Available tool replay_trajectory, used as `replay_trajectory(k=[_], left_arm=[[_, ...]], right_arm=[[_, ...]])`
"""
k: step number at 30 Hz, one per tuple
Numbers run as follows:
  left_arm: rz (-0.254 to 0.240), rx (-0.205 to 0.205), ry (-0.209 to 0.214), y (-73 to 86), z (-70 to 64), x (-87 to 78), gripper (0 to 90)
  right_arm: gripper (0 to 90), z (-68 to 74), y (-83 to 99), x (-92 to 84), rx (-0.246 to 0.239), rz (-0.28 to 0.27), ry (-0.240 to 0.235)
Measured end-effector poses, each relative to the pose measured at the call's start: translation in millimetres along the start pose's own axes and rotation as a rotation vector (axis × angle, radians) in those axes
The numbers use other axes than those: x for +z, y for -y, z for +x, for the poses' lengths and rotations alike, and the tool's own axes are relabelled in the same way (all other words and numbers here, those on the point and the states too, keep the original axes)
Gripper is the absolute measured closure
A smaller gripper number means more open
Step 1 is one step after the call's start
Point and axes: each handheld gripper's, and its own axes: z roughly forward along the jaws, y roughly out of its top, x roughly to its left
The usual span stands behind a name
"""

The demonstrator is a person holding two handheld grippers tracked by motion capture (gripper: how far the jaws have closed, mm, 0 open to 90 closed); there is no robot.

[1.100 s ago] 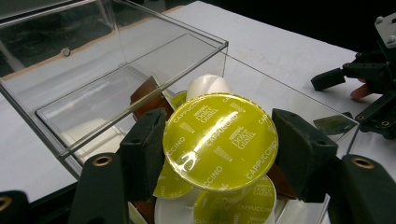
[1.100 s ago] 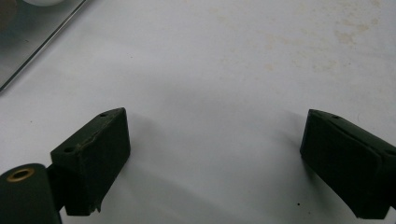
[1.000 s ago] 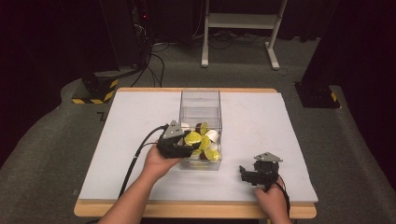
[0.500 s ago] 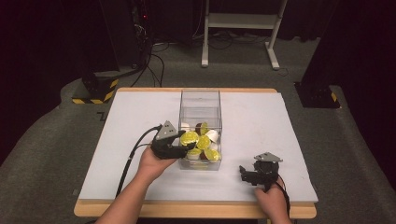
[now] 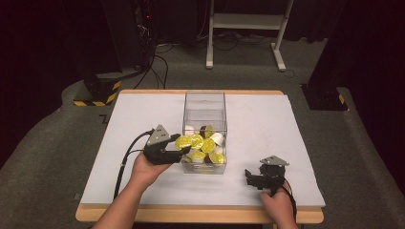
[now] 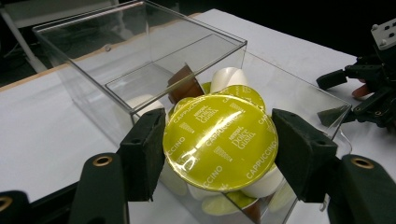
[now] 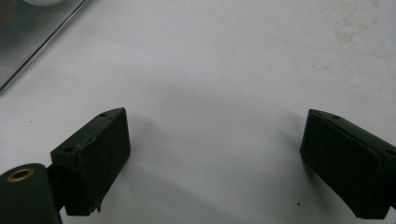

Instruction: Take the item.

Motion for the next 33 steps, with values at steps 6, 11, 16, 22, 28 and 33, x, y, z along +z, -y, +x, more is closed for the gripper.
replay_trajectory(k=[6, 11, 16, 22, 28, 33], left_arm=[[-0.005, -0.004, -0.022, 0.6, 9.2, -9.7, 37.9], [-0.003, -0.001, -0.037, 2.6, 15.3, -15.1, 37.9], [-0.007, -0.004, -0.046, 5.1, 18.1, -18.8, 37.9], [-0.002, -0.003, -0.059, 7.5, 23.7, -22.1, 37.9], [-0.004, -0.016, -0.084, 8.9, 33.9, -24.9, 37.9], [-0.005, -0.012, -0.106, 7.4, 40.4, -25.9, 37.9]], right_arm=[[8.3, 0.0, 0.0, 0.0, 0.0, 0.0, 0.0], [8.3, 0.0, 0.0, 0.0, 0.0, 0.0, 0.0], [8.3, 0.0, 0.1, 0.1, 0.0, -0.002, 0.0], [8.3, 0.0, 0.0, 0.0, 0.0, 0.0, 0.0], [8.3, 0.0, 0.0, 0.0, 0.0, 0.0, 0.0], [8.3, 0.0, 0.0, 0.1, 0.0, -0.002, 0.0]])
